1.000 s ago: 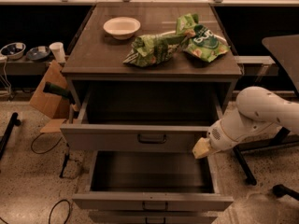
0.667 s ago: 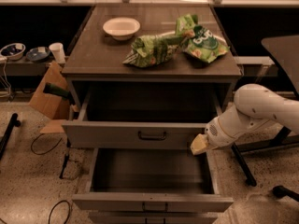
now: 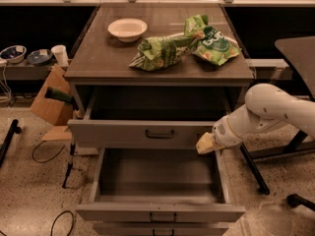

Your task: Close top drawer

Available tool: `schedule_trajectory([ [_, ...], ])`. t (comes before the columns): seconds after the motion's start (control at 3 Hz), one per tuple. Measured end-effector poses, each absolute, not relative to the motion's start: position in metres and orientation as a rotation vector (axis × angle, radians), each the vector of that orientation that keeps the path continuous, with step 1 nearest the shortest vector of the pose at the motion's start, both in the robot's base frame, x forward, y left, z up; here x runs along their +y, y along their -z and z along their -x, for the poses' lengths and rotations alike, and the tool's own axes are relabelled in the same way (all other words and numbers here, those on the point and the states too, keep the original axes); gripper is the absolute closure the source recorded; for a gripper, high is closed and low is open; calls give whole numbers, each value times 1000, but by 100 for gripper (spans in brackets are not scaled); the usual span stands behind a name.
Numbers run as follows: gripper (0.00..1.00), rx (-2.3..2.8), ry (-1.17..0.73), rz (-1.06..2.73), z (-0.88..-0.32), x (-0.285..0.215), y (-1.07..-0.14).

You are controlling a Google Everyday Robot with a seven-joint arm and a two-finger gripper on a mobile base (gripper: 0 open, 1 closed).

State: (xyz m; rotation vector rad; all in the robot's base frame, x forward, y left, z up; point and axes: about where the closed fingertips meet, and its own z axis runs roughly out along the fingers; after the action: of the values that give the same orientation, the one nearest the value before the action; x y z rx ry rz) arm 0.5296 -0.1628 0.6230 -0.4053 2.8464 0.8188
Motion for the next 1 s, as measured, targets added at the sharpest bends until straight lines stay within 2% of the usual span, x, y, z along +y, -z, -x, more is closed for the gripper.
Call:
schedule_trajectory([
  [1.0,100,2580,-1036,222,-579,-123,-650],
])
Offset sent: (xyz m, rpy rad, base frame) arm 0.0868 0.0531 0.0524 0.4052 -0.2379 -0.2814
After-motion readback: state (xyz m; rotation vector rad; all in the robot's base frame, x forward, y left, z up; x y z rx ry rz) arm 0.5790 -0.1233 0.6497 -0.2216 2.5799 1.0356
